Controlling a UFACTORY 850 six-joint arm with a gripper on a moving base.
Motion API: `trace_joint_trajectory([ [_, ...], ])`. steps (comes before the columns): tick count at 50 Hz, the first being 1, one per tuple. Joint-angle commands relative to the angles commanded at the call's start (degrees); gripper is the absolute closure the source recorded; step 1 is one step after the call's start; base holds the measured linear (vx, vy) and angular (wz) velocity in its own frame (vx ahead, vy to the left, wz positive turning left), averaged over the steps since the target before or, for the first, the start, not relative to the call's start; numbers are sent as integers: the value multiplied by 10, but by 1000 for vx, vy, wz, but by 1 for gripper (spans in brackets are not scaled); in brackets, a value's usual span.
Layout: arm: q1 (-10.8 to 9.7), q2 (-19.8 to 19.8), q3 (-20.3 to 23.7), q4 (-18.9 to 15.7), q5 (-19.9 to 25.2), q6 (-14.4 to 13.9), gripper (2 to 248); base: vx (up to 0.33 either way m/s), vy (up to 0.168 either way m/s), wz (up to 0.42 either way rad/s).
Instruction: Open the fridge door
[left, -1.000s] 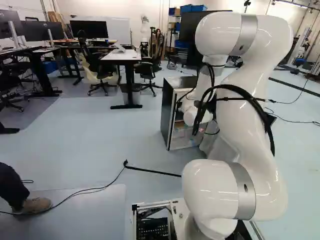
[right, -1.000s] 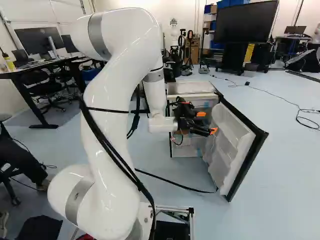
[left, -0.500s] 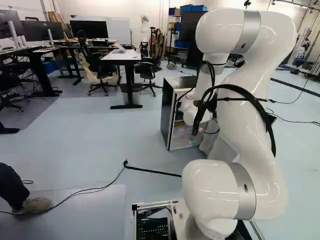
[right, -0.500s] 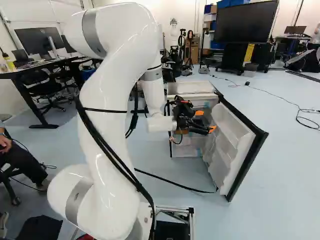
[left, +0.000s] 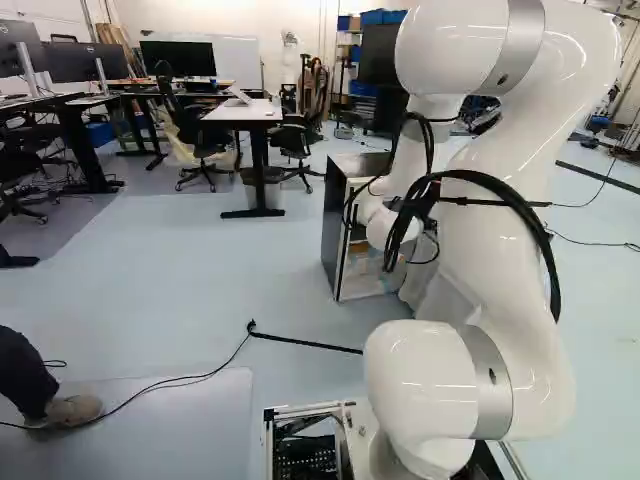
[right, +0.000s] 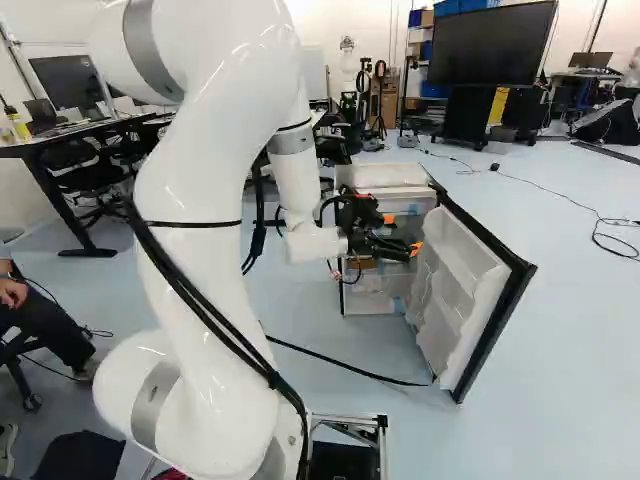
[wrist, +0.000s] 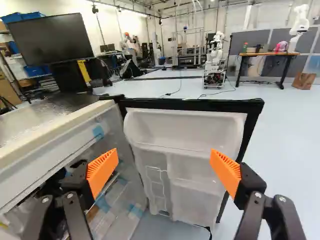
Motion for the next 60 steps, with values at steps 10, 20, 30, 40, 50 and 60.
trace_joint_trajectory([
  [10, 9, 34, 23, -39, -20, 0, 3, 0, 0, 0],
  [20, 21, 73, 51, -85, -43, 0, 3, 0, 0, 0],
  [30, 33, 117, 81, -136, -69, 0, 3, 0, 0, 0],
  [40, 47, 167, 115, -194, -98, 0, 3, 0, 0, 0],
  [50, 61, 216, 149, -251, -127, 0, 3, 0, 0, 0],
  [60, 73, 259, 179, -300, -152, 0, 3, 0, 0, 0],
])
